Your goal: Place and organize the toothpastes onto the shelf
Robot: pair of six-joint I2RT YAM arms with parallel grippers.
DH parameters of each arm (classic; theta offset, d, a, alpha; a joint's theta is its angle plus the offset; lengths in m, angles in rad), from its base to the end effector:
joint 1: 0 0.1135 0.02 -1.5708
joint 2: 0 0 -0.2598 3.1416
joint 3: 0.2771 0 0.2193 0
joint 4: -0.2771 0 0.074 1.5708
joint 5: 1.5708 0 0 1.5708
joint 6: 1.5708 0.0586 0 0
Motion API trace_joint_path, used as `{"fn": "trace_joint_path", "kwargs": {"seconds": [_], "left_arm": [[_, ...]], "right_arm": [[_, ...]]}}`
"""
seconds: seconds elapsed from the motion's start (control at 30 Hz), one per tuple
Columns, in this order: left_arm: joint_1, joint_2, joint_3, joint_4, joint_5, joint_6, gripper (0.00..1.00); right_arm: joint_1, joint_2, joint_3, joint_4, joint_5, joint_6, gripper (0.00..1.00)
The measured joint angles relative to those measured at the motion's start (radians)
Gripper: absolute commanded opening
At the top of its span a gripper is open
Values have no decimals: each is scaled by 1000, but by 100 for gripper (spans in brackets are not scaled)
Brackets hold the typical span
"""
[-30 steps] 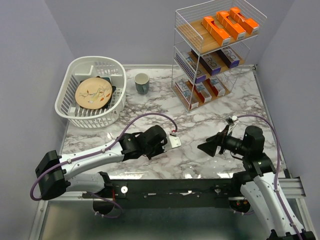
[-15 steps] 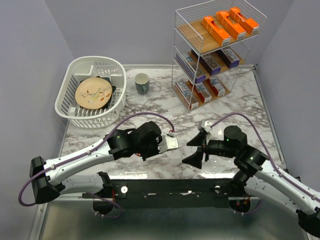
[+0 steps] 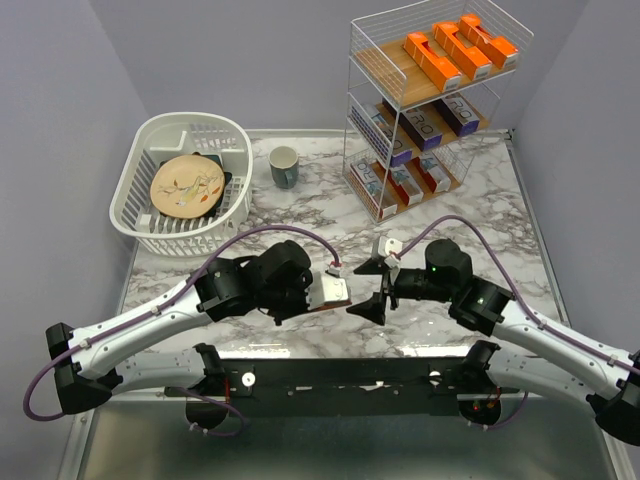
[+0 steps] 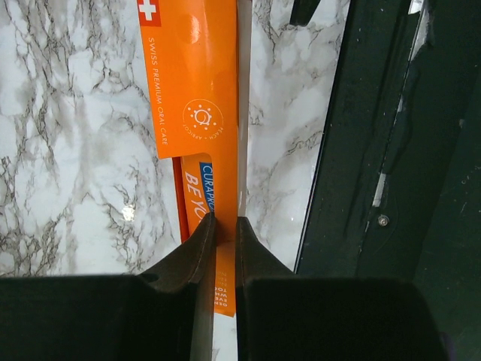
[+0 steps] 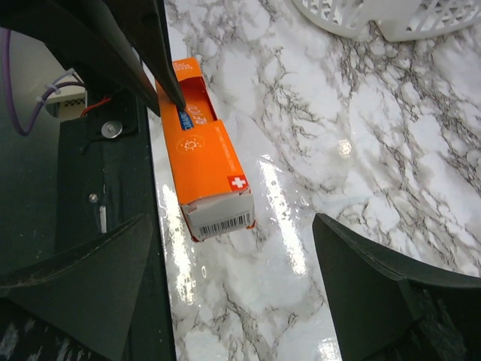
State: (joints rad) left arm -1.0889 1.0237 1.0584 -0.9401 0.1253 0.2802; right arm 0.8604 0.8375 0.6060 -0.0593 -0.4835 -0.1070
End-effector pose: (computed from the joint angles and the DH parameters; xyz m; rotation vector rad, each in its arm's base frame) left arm 0.0747 -0.1586 0.2987 1.6448 1.9283 -0.4906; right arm 0.1005 0.1586 0.2804 -1.1984 1.5275 0.9609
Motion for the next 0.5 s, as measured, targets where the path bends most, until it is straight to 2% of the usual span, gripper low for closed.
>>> {"fn": "trace_joint_path", "kwargs": {"seconds": [0.3,0.5], "left_arm": [[-4,0,24,-27,8,4,18],[-5,0,29,-31,13,8,18]], "right_arm": [[34,111,58,33,-42,-44,87],[53,164,61,63,-57,-48,76]]}}
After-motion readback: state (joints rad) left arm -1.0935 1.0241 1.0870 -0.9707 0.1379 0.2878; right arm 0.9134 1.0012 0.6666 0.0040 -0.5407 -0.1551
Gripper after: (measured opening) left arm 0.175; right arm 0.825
